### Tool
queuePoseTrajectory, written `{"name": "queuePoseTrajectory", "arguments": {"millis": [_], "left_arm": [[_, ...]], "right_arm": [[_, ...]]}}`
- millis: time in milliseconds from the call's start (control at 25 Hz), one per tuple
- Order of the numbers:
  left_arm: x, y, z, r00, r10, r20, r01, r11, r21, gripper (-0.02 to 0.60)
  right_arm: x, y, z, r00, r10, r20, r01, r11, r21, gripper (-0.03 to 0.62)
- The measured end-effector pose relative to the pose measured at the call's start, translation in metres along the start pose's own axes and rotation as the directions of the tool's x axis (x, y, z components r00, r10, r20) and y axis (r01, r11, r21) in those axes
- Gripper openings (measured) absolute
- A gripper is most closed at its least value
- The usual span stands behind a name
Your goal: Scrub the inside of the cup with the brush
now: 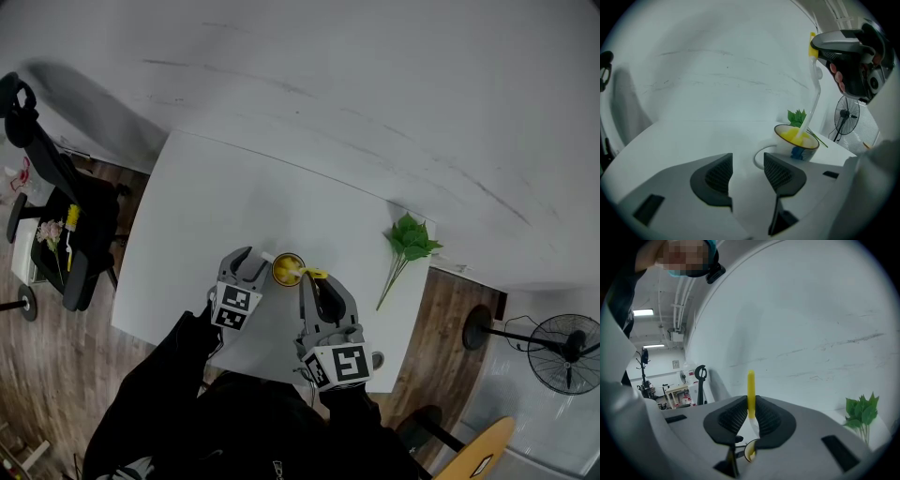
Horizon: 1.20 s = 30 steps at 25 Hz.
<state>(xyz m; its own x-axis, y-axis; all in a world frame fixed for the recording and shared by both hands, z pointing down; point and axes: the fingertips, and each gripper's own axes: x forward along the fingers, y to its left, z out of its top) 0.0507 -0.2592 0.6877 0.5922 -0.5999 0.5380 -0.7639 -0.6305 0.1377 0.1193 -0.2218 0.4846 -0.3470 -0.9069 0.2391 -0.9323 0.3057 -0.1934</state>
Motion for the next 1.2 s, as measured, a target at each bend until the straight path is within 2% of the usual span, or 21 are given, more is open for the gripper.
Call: {"name": "queuePoseTrajectory", "arguments": {"millis": [40,280,520,960,1200], "left_arm": [[-0.002,0.001,-0.001,1.0,-0.004,-0.001,0.004,1.0,0.0,0.213],[-0.015,-0.002,-0.006,1.0,-0.011,-0.013,0.011,1.0,0.0,0.215],[-0.044,-0.002,0.008,1.0,0.012,0.018,-0.012,1.0,0.0,0.215],[-0.13,-0.009,0.07,0.985,0.042,0.169,-0.045,0.999,0.011,0.212],[-0.184,-0.026,0.1,0.968,0.035,0.248,-0.049,0.997,0.052,0.17]], "right_arm": [[0.0,0.001,0.0,1.0,0.0,0.0,0.0,1.0,-0.002,0.064],[-0.004,0.008,0.006,1.0,0.0,0.017,0.0,1.0,-0.013,0.064],[-0.022,0.016,0.026,0.998,-0.016,0.064,0.018,0.999,-0.029,0.064],[-0.076,0.047,0.077,0.981,-0.036,0.19,0.053,0.995,-0.083,0.064],[-0.114,0.067,0.091,0.968,-0.046,0.245,0.072,0.993,-0.097,0.064]]}}
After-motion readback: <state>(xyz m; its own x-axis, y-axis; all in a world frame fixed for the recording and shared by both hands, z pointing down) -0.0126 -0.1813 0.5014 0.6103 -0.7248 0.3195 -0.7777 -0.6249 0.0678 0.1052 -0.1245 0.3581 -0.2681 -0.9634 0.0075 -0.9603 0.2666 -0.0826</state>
